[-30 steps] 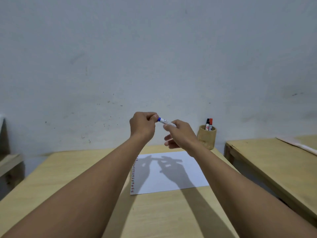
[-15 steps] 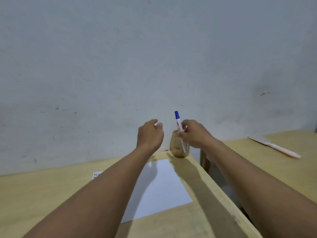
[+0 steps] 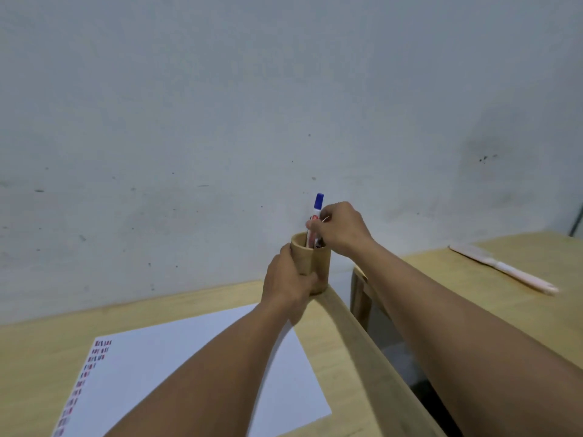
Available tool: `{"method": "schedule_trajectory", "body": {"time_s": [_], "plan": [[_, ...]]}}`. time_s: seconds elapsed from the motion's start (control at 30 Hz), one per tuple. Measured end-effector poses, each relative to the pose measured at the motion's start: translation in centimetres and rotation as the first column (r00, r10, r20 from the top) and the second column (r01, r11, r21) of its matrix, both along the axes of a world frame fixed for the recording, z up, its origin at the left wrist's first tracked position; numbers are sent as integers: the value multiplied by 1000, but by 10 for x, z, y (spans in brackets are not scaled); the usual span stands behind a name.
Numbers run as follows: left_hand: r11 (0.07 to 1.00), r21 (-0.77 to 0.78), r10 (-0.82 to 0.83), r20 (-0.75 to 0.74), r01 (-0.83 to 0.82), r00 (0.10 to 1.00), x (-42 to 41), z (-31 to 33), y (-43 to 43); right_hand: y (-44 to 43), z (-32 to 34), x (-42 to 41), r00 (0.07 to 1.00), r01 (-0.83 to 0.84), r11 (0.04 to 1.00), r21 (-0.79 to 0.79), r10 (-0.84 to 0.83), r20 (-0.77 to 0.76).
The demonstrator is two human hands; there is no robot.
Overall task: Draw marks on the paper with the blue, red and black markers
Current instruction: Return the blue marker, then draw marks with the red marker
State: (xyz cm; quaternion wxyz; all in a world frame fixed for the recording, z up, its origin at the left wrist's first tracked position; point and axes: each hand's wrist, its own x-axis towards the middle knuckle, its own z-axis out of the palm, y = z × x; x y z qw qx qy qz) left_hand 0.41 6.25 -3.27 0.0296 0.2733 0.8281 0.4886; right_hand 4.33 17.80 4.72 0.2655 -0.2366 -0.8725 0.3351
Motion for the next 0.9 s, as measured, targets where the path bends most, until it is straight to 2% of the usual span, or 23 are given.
{"method": "schedule_trajectory", "body": {"time_s": [0.1,0.23,0.33,0.43,0.63,0.9], "plan": [[1000,5,16,-10,-16,1000,-3,-6,3,1,-9,-5,996,-43,998,-36,46,80],[999,43,22,2,-22,1000,-7,-11,4,6,-13,-5,997,50,992,-116,-56,-45],[999,41,23,-6,-22,1000,-9,-13,5,11,-19,-8,992,129,987,-93,-129,4],[999,27,29,-18,-28,999,-10,-12,5,15,-24,-14,993,96,992,-78,-89,82],[999,21,39,-31,-38,999,-9,-13,6,18,-32,-21,986,136,991,3,-135,97],[999,25,34,-11,-33,999,-8,-13,5,15,-35,-26,986,107,994,-23,-103,129]]}}
